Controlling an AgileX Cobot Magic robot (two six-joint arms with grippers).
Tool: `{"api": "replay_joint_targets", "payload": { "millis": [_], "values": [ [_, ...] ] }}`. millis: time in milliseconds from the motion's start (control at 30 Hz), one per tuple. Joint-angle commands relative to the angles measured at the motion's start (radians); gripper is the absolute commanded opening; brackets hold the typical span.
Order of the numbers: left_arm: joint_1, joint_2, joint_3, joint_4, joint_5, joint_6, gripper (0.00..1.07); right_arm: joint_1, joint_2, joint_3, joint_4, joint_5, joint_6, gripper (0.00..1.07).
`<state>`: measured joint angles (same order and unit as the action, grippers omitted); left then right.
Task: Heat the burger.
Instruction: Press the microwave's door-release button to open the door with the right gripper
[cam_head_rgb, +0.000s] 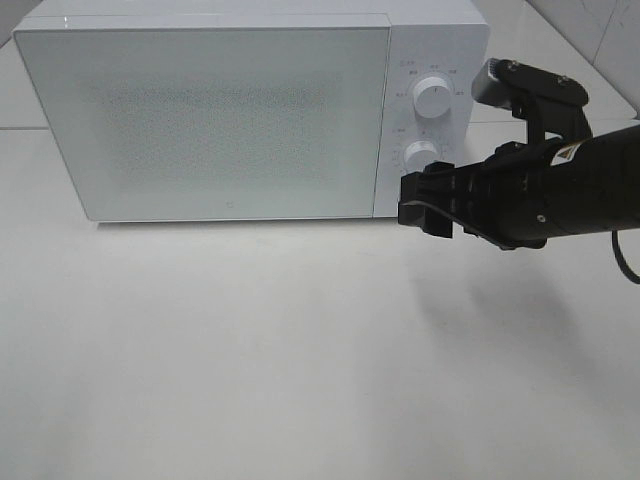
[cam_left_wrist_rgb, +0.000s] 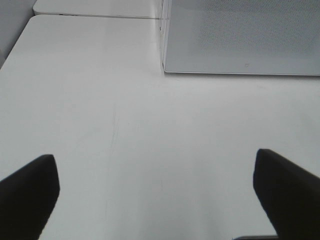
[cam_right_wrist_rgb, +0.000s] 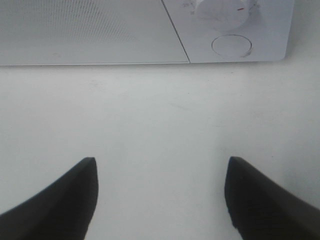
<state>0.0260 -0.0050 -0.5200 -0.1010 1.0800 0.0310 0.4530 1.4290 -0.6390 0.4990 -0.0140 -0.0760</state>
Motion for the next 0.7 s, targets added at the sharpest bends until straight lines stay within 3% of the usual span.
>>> {"api": "replay_joint_targets", "payload": {
  "millis": [33,233,433,700],
  "values": [
    [0.003,-0.016,0.004,-0.008,-0.012,0.000,0.98,-0.020,-0.033,-0.027,-0.021,0.100,-0.060,0.69],
    [0.003,-0.016,0.004,-0.008,-0.012,0.000,0.98,-0.021,-0.139,-0.076,-0.174,0.362,-0.052,0.71],
    [0.003,-0.016,0.004,-0.008,-0.012,0.000,0.98,-0.018,-0.275,-0.076,-0.225,0.475,-0.046,0.81],
    [0.003,-0.016,0.004,-0.008,-0.012,0.000,0.98,-0.018,-0.470,-0.076,-0.292,0.656,-0.009,0.80]
  ]
}}
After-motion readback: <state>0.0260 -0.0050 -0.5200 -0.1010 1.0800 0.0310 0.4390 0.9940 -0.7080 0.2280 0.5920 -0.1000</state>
